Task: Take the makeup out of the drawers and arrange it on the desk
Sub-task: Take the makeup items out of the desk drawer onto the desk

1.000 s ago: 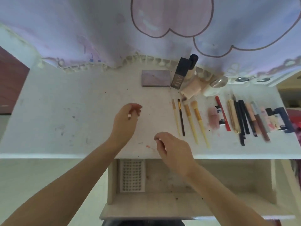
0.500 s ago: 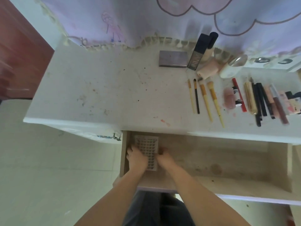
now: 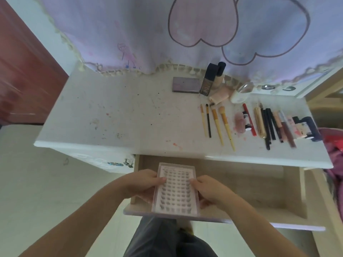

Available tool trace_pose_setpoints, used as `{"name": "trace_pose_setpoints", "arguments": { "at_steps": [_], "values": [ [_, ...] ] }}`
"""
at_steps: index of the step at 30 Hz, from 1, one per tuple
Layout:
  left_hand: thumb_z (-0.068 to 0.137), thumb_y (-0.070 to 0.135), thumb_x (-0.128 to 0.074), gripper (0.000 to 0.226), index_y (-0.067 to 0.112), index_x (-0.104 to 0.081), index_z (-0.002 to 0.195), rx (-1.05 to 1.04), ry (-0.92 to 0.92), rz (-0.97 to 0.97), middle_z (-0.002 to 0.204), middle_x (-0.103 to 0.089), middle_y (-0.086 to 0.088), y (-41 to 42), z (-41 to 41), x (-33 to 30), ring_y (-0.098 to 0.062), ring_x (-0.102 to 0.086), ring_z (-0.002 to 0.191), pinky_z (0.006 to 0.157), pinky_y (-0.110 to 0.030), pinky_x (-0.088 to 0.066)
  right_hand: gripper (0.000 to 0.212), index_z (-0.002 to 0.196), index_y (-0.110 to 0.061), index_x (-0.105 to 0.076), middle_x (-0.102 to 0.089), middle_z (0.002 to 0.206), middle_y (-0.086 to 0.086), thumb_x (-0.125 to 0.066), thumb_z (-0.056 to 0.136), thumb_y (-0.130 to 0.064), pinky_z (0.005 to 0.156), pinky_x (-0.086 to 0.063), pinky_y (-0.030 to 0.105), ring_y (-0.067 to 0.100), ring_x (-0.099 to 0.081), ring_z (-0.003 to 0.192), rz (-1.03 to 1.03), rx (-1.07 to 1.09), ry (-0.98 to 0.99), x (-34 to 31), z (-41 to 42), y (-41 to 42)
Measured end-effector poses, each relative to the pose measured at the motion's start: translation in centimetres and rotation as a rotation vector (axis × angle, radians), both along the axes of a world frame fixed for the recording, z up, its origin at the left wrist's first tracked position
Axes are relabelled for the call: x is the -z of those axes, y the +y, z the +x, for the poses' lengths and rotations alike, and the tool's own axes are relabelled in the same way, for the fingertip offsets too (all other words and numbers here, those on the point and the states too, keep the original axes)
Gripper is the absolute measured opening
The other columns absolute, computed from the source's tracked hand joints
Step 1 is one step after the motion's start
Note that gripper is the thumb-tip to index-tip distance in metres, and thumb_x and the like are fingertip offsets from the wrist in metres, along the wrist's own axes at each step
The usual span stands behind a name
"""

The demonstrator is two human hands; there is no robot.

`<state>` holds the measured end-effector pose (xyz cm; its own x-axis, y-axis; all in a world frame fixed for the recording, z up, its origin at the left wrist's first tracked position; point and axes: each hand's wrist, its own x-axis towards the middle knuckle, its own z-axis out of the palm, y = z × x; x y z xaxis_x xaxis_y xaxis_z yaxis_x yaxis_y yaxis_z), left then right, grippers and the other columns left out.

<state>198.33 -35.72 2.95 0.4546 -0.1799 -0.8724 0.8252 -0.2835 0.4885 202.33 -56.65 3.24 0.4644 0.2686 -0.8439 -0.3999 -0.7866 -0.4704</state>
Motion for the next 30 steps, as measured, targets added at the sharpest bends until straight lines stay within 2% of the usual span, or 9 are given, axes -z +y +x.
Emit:
{"name": "trace_pose_setpoints", "arguments": {
  "at_steps": [3, 6, 9, 12, 16, 18, 24, 27, 30],
  "values": [
    [0.099, 0.03, -0.046, 0.026, 0.012, -0.058, 0.113, 0.04, -0.162, 0.012, 0.105, -0.071, -0.006, 0.2, 2.4, -4.2, -0.021, -0.07, 0.092, 0.071, -0.032, -0.059, 0.03, 0.108, -0.016, -0.057, -0.068, 0.094, -0.001, -0.034, 0.101, -0.035, 0.062, -0.053, 0.023, 0.014, -0.067, 0.078, 0.083, 0.049, -0.136, -3.6, 2.4, -0.1],
    [0.099, 0.025, -0.046, 0.027, 0.004, -0.058, 0.11, -0.083, -0.336, 0.182, 0.107, -0.067, -0.014, 0.2, 8.3, -4.4, -0.026, -0.068, 0.094, 0.071, -0.032, -0.059, 0.036, 0.137, -0.018, -0.041, -0.06, 0.114, 0.0, -0.034, 0.102, -0.027, 0.076, -0.049, 0.026, 0.016, -0.06, 0.095, 0.12, 0.14, -0.403, -4.1, 7.6, 1.9],
    [0.098, 0.024, -0.048, 0.029, 0.002, -0.058, 0.113, -0.155, -0.493, 0.406, 0.109, -0.064, -0.015, 0.3, 13.8, -2.4, -0.026, -0.064, 0.086, 0.072, -0.033, -0.056, 0.049, 0.15, -0.017, -0.021, -0.052, 0.132, 0.006, -0.032, 0.102, -0.021, 0.08, -0.042, 0.029, 0.023, -0.055, 0.108, 0.051, 0.162, -0.566, -2.7, 12.7, 4.3],
    [0.095, 0.024, -0.051, 0.025, 0.003, -0.057, 0.109, -0.126, -0.53, 0.55, 0.106, -0.065, -0.016, 0.5, 17.1, -0.2, -0.025, -0.062, 0.077, 0.077, -0.036, -0.054, 0.049, 0.149, -0.01, -0.02, -0.041, 0.145, 0.011, -0.031, 0.102, -0.021, 0.095, -0.042, 0.037, 0.028, -0.045, 0.127, -0.082, 0.079, -0.622, -1.2, 15.8, 6.0],
    [0.092, 0.029, -0.056, 0.041, 0.006, -0.049, 0.125, -0.093, -0.518, 0.6, 0.114, -0.063, -0.013, 0.7, 19.0, 1.3, -0.027, -0.063, 0.088, 0.076, -0.028, -0.045, 0.035, 0.13, -0.002, -0.039, -0.051, 0.129, 0.016, -0.034, 0.1, -0.021, 0.08, -0.043, 0.036, 0.03, -0.052, 0.114, -0.216, -0.026, -0.66, -0.1, 17.8, 6.3],
    [0.091, 0.03, -0.057, 0.046, 0.006, -0.046, 0.128, -0.051, -0.528, 0.619, 0.116, -0.063, -0.013, 0.7, 19.5, 1.6, -0.029, -0.063, 0.096, 0.08, -0.031, -0.047, 0.032, 0.126, -0.002, -0.041, -0.05, 0.127, 0.017, -0.036, 0.1, -0.021, 0.076, -0.043, 0.035, 0.031, -0.053, 0.11, -0.25, -0.06, -0.665, 0.1, 18.3, 6.2],
    [0.092, 0.036, -0.056, 0.048, 0.004, -0.04, 0.125, 0.124, -0.522, 0.784, 0.128, -0.042, -0.016, -1.0, 19.5, 1.2, -0.033, -0.054, 0.107, 0.08, -0.037, -0.043, 0.036, 0.131, -0.005, -0.038, -0.041, 0.135, 0.013, -0.039, 0.1, -0.023, 0.078, -0.044, 0.033, 0.028, -0.051, 0.115, -0.361, -0.194, -0.73, 0.2, 18.4, 5.5],
    [0.093, 0.041, -0.052, 0.047, 0.008, -0.039, 0.123, 0.244, -0.499, 0.896, 0.125, -0.046, -0.013, -1.5, 19.4, 0.4, -0.031, -0.055, 0.107, 0.073, -0.036, -0.039, 0.041, 0.136, -0.008, -0.034, -0.037, 0.14, 0.013, -0.041, 0.099, -0.023, 0.079, -0.046, 0.035, 0.029, -0.051, 0.117, -0.33, -0.18, -0.721, -0.4, 18.1, 5.0],
    [0.095, 0.042, -0.047, 0.046, 0.008, -0.037, 0.124, 0.202, -0.502, 0.878, 0.124, -0.048, -0.013, -1.8, 18.0, -0.2, -0.031, -0.055, 0.106, 0.075, -0.037, -0.042, 0.046, 0.143, -0.015, -0.033, -0.042, 0.138, 0.01, -0.042, 0.098, -0.024, 0.089, -0.047, 0.038, 0.027, -0.05, 0.12, -0.225, -0.108, -0.782, -1.5, 16.4, 3.1]
  ]
}}
